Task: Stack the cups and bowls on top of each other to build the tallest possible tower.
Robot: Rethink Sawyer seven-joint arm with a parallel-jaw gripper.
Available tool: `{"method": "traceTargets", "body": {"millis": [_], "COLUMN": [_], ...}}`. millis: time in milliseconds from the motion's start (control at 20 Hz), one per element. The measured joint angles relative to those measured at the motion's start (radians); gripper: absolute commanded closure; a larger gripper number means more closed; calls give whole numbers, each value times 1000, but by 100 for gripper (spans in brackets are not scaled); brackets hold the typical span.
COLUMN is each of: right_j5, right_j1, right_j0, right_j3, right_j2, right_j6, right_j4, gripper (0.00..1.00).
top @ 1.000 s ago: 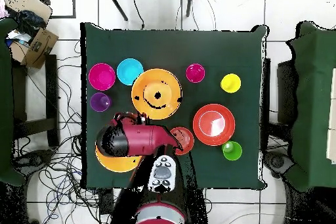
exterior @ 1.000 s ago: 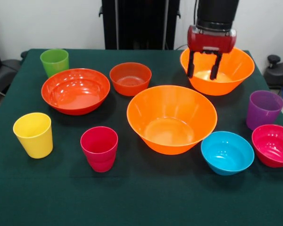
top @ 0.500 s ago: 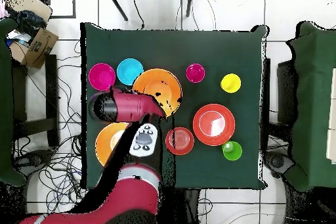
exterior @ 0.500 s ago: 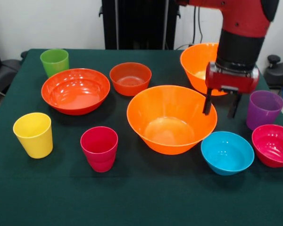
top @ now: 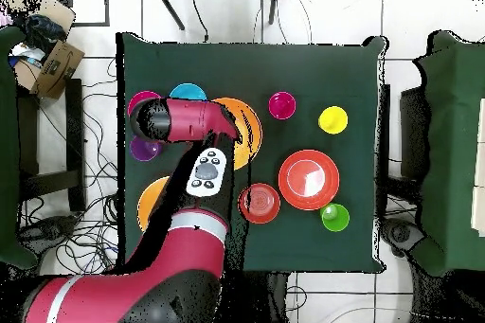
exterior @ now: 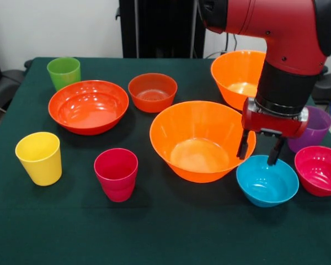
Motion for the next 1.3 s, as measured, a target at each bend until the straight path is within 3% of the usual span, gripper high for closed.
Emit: {"method": "traceTargets", "body": {"millis": [750, 1300], "right_j5": [64, 98], "right_j1": [99, 129], "right_j0": [7, 9], "right_j3": [-182, -236], "right_j2": [-69, -79], "right_j6": [33, 33], "right_j4": [32, 33], "gripper": [0, 0]}}
